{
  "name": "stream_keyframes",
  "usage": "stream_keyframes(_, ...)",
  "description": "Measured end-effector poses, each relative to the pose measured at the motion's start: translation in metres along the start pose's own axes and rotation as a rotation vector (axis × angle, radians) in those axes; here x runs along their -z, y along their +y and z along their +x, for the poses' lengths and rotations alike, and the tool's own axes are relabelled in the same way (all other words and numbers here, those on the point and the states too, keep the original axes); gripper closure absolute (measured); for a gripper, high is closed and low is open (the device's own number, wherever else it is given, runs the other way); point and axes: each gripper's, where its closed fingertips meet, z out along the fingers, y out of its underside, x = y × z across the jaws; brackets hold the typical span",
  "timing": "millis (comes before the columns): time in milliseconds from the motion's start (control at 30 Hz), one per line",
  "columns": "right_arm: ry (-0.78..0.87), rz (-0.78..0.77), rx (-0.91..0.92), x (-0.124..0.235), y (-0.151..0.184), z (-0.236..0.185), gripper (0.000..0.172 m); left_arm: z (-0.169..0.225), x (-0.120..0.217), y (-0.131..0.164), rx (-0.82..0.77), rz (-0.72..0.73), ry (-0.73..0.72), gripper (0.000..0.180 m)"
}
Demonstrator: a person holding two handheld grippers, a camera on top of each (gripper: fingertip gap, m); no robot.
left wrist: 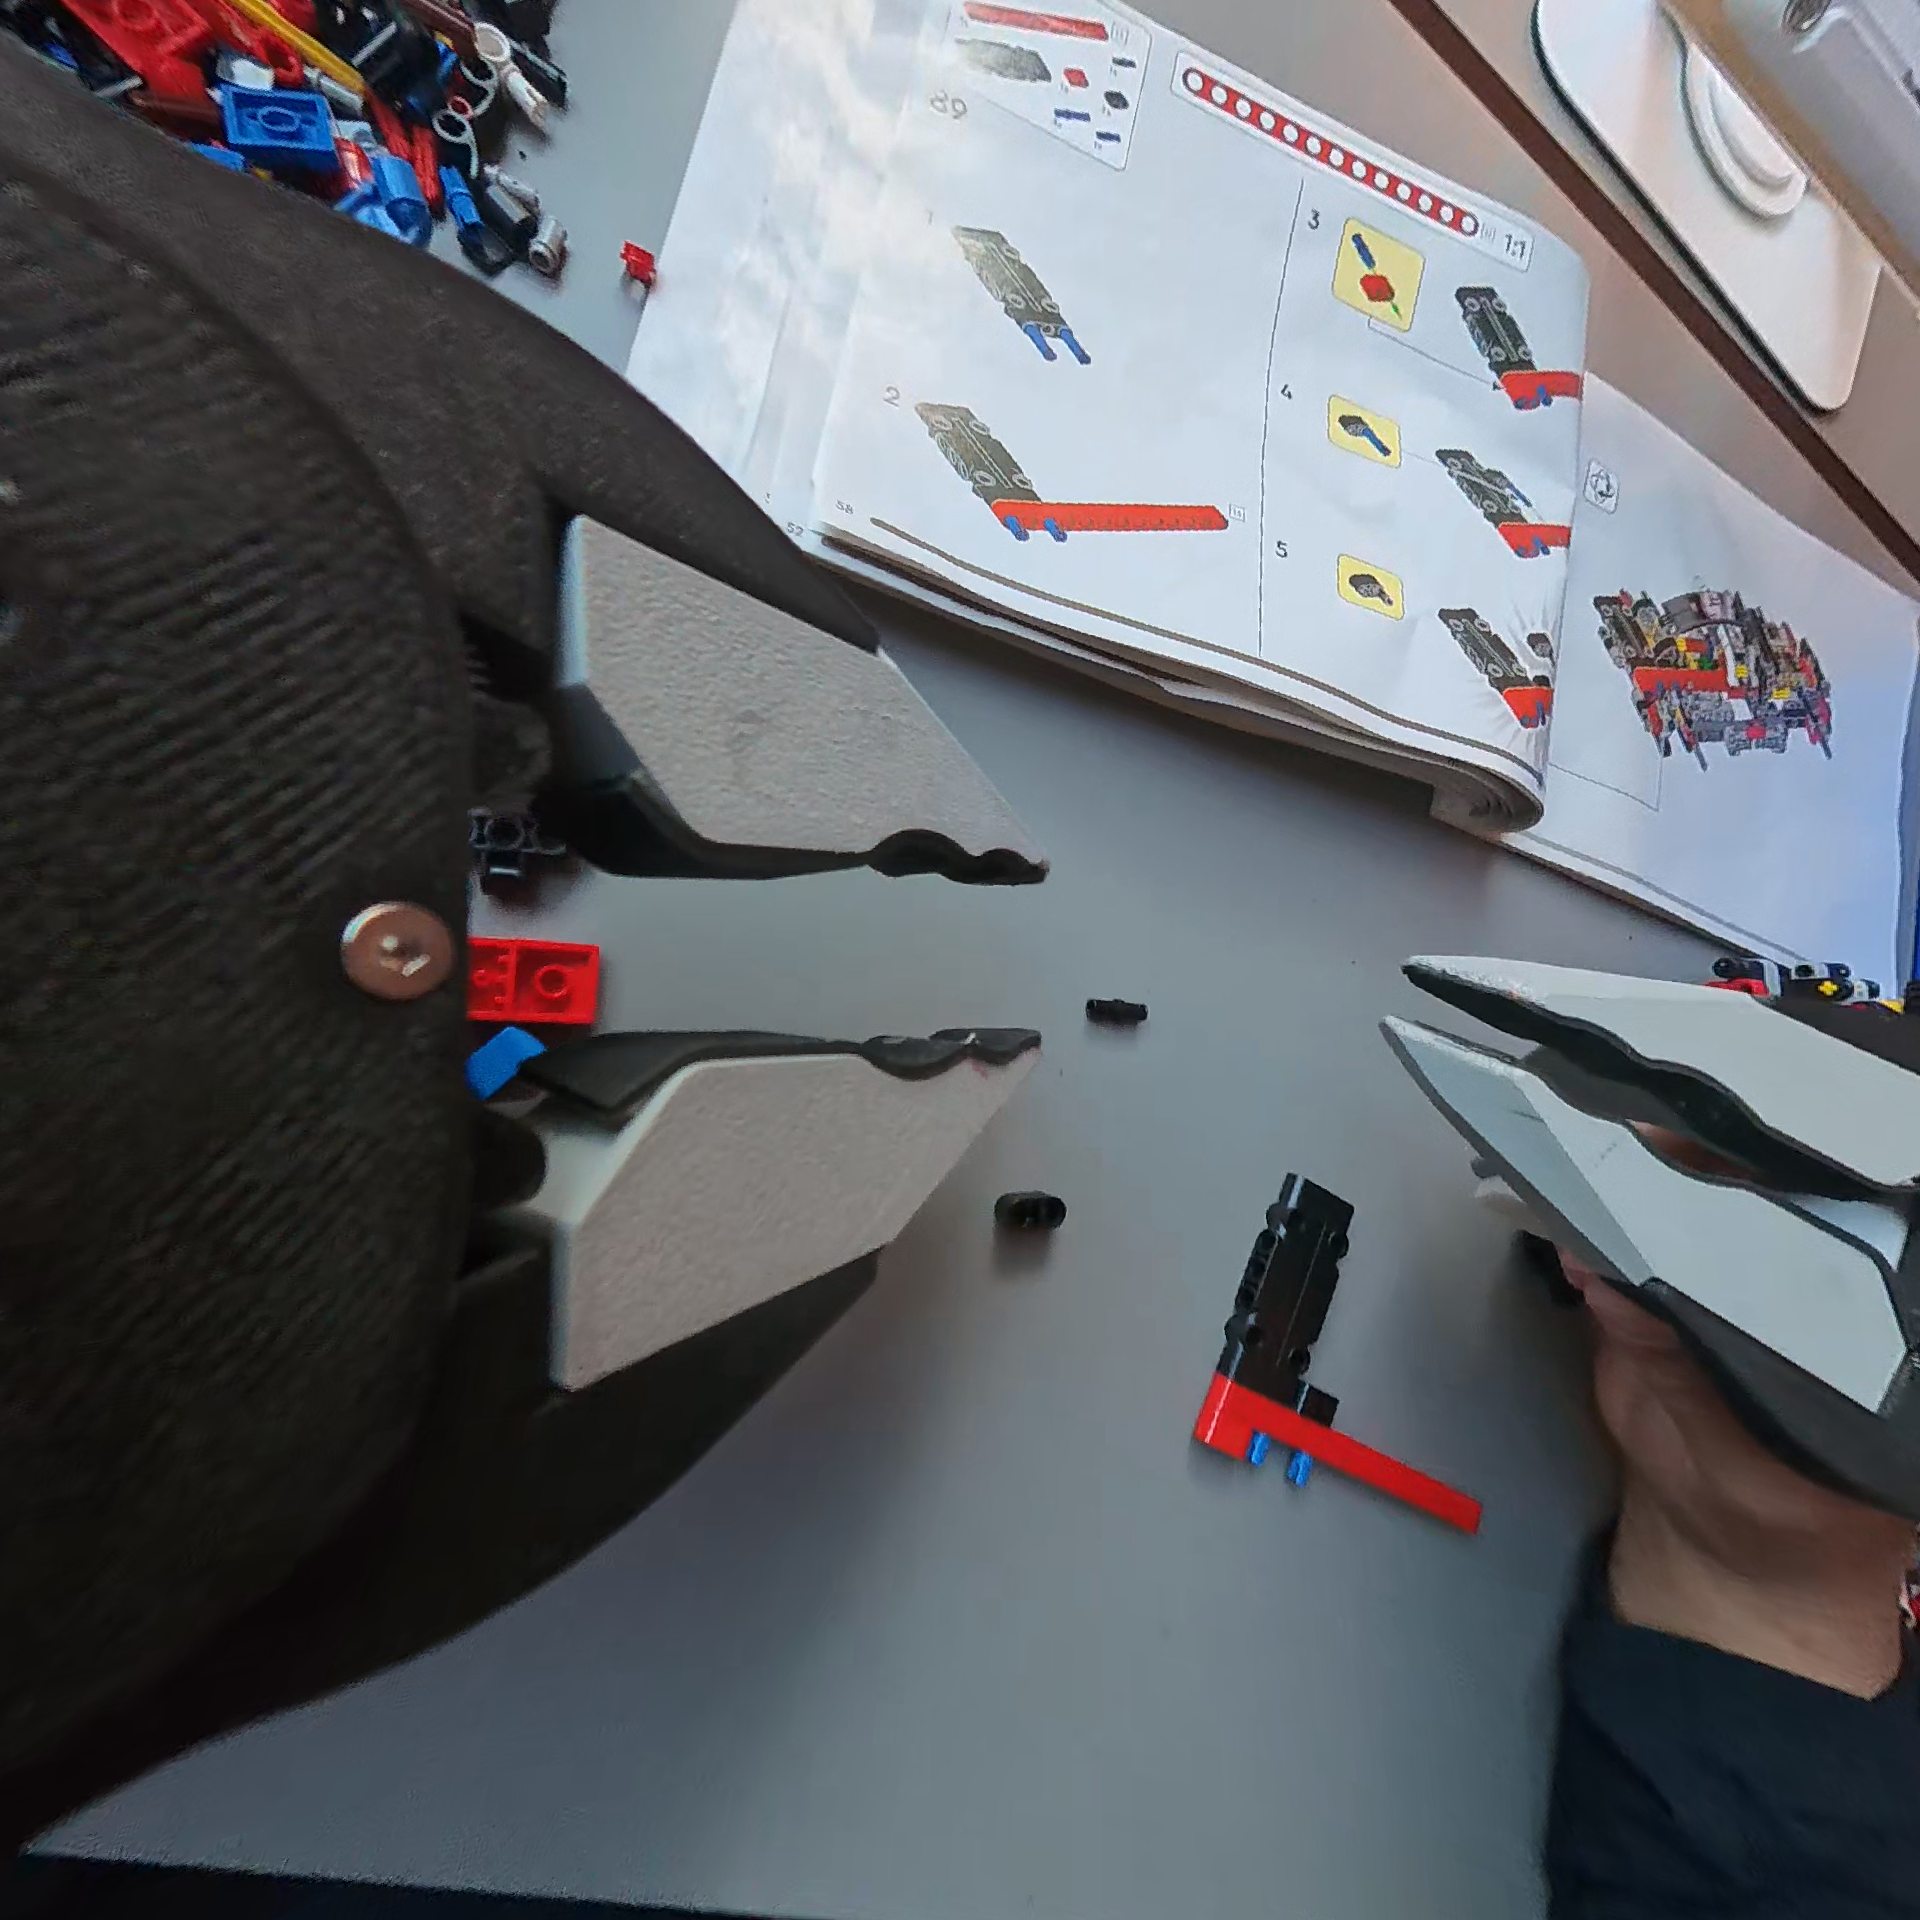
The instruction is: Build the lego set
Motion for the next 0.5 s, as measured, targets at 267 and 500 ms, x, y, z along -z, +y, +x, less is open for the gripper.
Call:
stream_keyframes(267,0.065,0.091,0.021,0.005,-0.012,0.013,0.166,-0.015,0.005,0.002,0.034,0.037,-0.099,0.157)
stream_keyframes(500,0.036,0.091,-0.001,0.005,-0.011,0.012,0.164,-0.012,0.001,0.005,0.046,0.015,-0.078,0.158)
